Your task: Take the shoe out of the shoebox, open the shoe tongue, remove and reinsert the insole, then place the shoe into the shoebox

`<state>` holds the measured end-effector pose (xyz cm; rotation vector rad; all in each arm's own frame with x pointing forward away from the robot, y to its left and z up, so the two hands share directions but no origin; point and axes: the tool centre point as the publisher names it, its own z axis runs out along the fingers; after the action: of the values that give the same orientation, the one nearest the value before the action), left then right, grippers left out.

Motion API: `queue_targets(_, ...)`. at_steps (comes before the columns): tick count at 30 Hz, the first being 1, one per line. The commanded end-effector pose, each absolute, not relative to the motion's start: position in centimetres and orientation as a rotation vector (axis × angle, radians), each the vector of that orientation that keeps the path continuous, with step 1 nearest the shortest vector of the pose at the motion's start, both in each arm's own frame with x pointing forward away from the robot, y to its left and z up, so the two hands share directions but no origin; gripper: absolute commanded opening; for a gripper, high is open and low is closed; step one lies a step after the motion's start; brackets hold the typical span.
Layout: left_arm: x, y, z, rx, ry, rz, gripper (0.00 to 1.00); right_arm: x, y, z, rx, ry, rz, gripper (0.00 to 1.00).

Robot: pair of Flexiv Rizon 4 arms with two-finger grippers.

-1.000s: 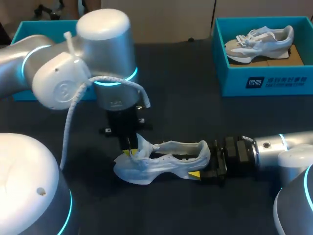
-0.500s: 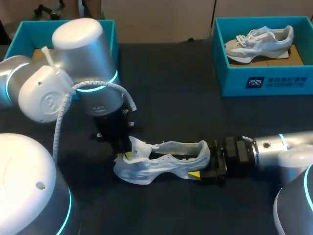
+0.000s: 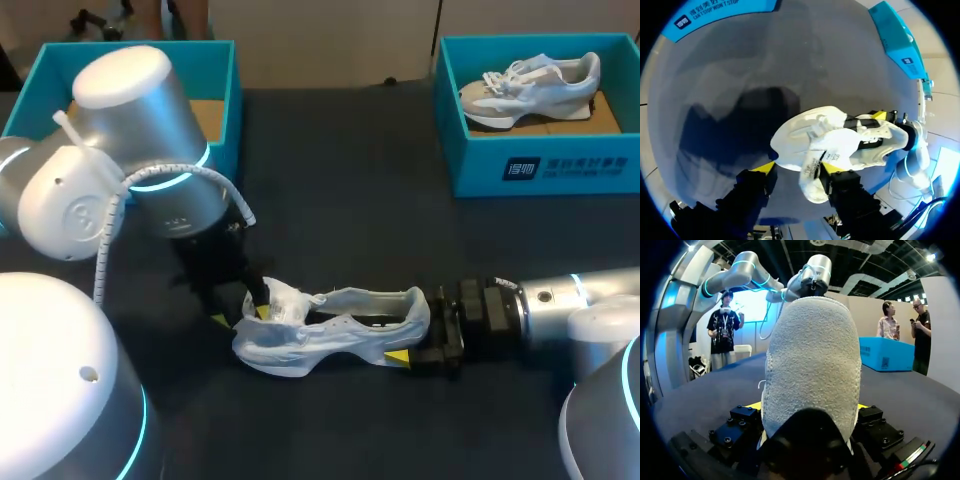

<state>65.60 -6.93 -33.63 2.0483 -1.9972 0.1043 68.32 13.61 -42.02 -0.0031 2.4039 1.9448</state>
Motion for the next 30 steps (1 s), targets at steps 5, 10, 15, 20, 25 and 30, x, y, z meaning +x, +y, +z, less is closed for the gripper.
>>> queue_targets(5, 64.8, -6.7, -28.4, 2.006, -2.079, 0.246, 0.72, 68.2, 13.9, -42.3, 0.000, 2.405, 1.941, 0.00)
queue_targets(10, 64.9, -8.5, -24.9, 1.912, -2.179, 0.292, 0.73, 68.2, 13.9, -42.3, 0.000, 2.405, 1.941, 0.00)
queue_targets(15, 65.0, -10.9, -22.9, 1.825, -2.304, 0.299, 0.71, 68.2, 13.9, -42.3, 0.000, 2.405, 1.941, 0.00)
queue_targets(20, 65.1, -13.0, -21.4, 1.701, -2.396, 0.296, 0.24, 68.2, 13.9, -42.3, 0.000, 2.405, 1.941, 0.00)
queue_targets(25, 65.1, -14.6, -20.2, 1.580, -2.479, 0.282, 0.00, 68.2, 13.9, -42.3, 0.000, 2.405, 1.941, 0.00)
queue_targets(30, 65.0, -15.5, -19.7, 1.344, -2.644, 0.206, 0.00, 68.2, 13.9, -42.3, 0.000, 2.405, 1.941, 0.00)
